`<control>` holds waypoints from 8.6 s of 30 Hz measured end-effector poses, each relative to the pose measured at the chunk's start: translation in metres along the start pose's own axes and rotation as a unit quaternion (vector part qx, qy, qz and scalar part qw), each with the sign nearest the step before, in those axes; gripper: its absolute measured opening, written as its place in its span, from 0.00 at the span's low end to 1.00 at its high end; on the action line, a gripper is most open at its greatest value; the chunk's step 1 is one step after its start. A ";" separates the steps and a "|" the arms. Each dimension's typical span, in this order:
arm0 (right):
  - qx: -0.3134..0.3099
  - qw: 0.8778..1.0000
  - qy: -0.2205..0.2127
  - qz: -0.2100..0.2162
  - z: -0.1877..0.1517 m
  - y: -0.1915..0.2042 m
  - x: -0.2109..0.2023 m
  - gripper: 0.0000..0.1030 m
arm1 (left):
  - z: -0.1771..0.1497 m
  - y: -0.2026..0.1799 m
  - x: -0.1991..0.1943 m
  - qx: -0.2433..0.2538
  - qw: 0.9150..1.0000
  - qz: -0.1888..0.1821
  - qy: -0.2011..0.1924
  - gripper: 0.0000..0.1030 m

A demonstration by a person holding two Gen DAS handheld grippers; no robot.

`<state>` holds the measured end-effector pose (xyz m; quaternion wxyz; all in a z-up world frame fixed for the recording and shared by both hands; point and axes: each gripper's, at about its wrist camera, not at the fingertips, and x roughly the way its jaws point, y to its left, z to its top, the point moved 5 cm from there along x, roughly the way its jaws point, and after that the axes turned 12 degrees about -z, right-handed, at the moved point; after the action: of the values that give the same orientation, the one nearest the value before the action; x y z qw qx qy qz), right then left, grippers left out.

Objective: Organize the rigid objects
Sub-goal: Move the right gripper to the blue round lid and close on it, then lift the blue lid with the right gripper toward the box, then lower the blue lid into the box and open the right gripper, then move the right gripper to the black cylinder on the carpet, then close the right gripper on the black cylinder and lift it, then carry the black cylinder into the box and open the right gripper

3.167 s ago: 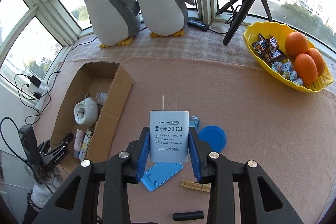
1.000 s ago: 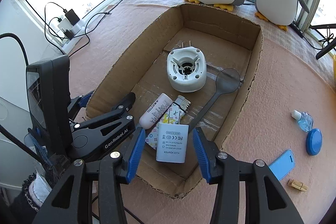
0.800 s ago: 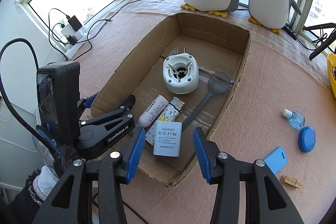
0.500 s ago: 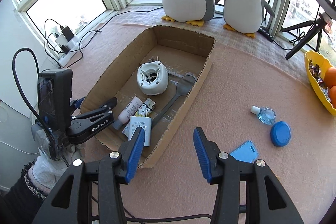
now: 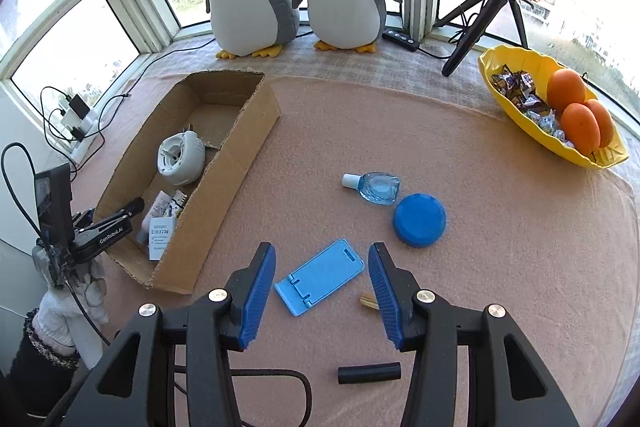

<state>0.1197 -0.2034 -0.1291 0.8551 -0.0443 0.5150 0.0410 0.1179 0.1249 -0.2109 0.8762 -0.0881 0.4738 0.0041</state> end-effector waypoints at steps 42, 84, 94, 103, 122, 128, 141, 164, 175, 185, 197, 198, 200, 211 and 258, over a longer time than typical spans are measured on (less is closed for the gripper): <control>-0.061 0.993 0.069 -0.075 0.015 -0.032 0.103 0.54 | 0.001 0.000 -0.001 0.001 1.000 0.001 0.000 0.67; -0.092 0.996 -0.015 -0.006 0.054 0.044 0.038 0.45 | 0.001 0.000 -0.001 0.001 1.000 0.001 0.000 0.66; -0.134 0.989 -0.028 0.047 0.048 0.122 0.029 0.45 | 0.000 0.000 -0.001 0.001 1.000 0.001 0.000 0.66; -0.195 0.979 -0.031 0.044 0.036 0.178 0.036 0.45 | 0.000 0.000 -0.001 0.004 1.000 0.002 0.000 0.67; -0.234 0.972 -0.023 0.003 0.027 0.196 0.058 0.45 | 0.000 0.001 0.000 -0.001 1.000 0.000 -0.001 0.66; -0.241 0.970 -0.024 -0.001 0.026 0.197 0.057 0.46 | 0.000 0.000 -0.001 -0.002 1.000 0.000 -0.002 0.66; -0.194 0.981 -0.028 0.001 0.032 0.182 0.034 0.49 | 0.000 -0.001 0.000 0.006 1.000 -0.001 -0.002 0.66; -0.016 0.996 -0.049 -0.068 0.009 0.071 -0.089 0.49 | 0.003 0.001 0.002 0.037 0.999 -0.029 0.022 0.67; 0.075 0.991 -0.029 -0.111 -0.049 0.007 -0.120 0.50 | 0.005 0.001 0.003 0.057 0.997 -0.039 0.023 0.66; 0.162 0.983 0.040 -0.077 -0.095 -0.020 -0.053 0.49 | 0.005 -0.001 0.002 0.064 0.997 -0.032 0.017 0.66; 0.246 0.961 0.125 -0.030 -0.110 -0.037 0.021 0.44 | 0.006 -0.002 0.002 0.067 0.997 -0.027 0.010 0.66; 0.252 0.959 0.129 -0.026 -0.110 -0.038 0.024 0.43 | 0.006 -0.002 0.002 0.066 0.997 -0.027 0.009 0.66; 0.259 0.956 0.137 -0.021 -0.111 -0.038 0.030 0.41 | 0.006 -0.002 0.002 0.070 0.997 -0.027 0.007 0.66; 0.272 0.948 0.161 -0.033 -0.105 -0.037 0.055 0.33 | 0.008 0.000 0.004 0.076 0.996 -0.043 0.002 0.66; 0.049 0.991 0.056 0.108 0.006 0.154 0.020 0.14 | 0.009 0.000 0.005 0.049 0.998 -0.033 -0.002 0.68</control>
<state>0.1167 -0.0491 -0.1489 0.8168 0.0510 0.5649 0.1056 0.1280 0.1262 -0.2099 0.8801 -0.0608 0.4685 -0.0479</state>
